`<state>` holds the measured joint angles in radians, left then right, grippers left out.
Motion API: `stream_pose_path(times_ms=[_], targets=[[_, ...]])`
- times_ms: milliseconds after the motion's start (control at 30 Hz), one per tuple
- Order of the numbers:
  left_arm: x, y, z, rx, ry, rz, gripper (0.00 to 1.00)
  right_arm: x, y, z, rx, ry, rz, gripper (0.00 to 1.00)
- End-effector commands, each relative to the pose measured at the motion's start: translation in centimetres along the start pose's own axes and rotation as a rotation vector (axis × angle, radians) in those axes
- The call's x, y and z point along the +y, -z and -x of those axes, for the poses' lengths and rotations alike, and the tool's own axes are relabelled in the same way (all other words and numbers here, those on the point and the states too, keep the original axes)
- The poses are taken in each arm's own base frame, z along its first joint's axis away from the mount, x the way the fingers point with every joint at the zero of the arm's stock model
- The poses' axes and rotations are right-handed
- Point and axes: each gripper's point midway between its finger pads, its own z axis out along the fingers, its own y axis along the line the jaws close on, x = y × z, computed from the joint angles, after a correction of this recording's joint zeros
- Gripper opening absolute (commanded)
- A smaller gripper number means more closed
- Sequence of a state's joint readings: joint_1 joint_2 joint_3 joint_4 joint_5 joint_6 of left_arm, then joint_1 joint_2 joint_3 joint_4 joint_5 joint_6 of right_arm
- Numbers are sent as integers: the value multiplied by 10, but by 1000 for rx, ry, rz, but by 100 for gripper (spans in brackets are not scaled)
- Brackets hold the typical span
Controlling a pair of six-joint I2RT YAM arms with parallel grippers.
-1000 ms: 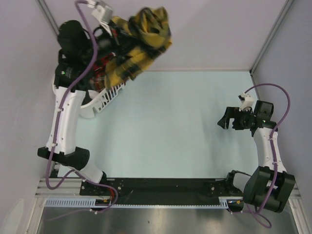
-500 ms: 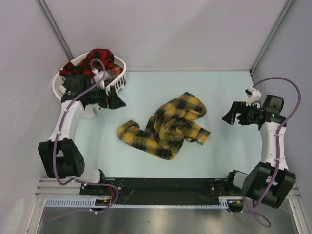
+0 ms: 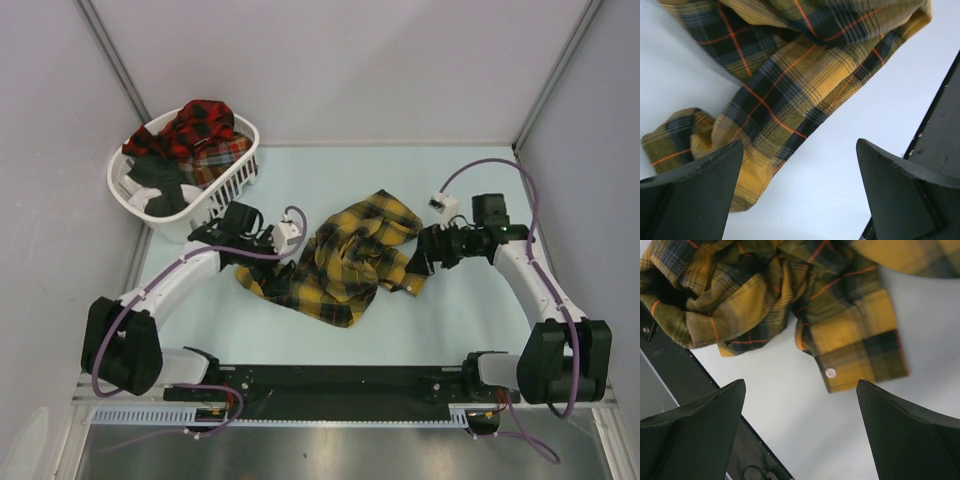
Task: Fold and stack the long sleeve shirts
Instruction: Move the shirt to the center of the board, then flatten the shirt out
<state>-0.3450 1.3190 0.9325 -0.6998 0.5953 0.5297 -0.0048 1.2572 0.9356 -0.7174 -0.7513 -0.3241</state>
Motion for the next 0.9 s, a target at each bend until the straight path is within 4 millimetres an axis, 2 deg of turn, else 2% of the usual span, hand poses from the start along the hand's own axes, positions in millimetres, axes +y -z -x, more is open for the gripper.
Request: stream_pose_path(times_ms=[0, 67, 100, 133, 167, 233, 267, 333, 433, 467, 500, 533, 567, 600, 633, 667, 700, 733, 767, 800, 833, 867], targets=[[1, -22, -5, 35, -168, 33, 99, 22, -32, 0, 21, 59, 60, 99], [3, -32, -16, 81, -217, 49, 99, 19, -48, 2, 37, 118, 11, 100], [3, -38, -31, 129, -233, 61, 100, 15, -53, 0, 52, 127, -9, 100], [5, -41, -36, 142, -259, 66, 100, 9, -58, 1, 58, 139, -30, 99], [7, -43, -41, 157, -267, 78, 99, -4, -65, -5, 98, 131, -76, 99], [7, -48, -50, 184, -291, 90, 99, -14, -72, -7, 130, 134, -104, 99], [8, -51, -54, 196, -300, 91, 99, -24, -79, -16, 173, 123, -127, 97], [12, -56, -61, 222, -320, 120, 98, -30, -88, -24, 214, 144, -142, 93], [20, -62, -71, 276, -320, 145, 86, -44, -100, -45, 303, 179, -198, 88], [21, -63, -72, 291, -316, 144, 68, -47, -105, -53, 335, 182, -206, 88], [22, -61, -67, 285, -317, 149, 58, -46, -109, -57, 354, 207, -205, 87], [17, -59, -67, 288, -306, 127, 46, -50, -110, -60, 370, 217, -237, 81], [14, -57, -62, 277, -297, 117, 23, -52, -111, -65, 388, 229, -249, 77], [13, -50, -45, 235, -298, 128, 9, -54, -112, -66, 390, 248, -262, 71], [7, -45, -39, 215, -257, 113, 0, -58, -111, -67, 398, 257, -286, 57], [6, -39, -30, 182, -238, 110, 0, -59, -110, -66, 397, 263, -298, 47], [1, -25, -10, 123, -216, 113, 0, -61, -102, -59, 384, 274, -327, 20], [0, -16, 2, 84, -193, 117, 0, -66, -95, -52, 366, 263, -354, 0], [0, 0, 28, -7, -168, 105, 0, -68, -87, -45, 347, 253, -372, 0], [-5, 18, 42, -61, -129, 105, 0, -61, -68, -19, 273, 252, -375, 0], [-5, 30, 54, -108, -105, 108, 0, -71, -48, -6, 229, 220, -403, 0], [1, 52, 73, -185, -87, 125, 0, -73, -29, 11, 174, 214, -426, 0]])
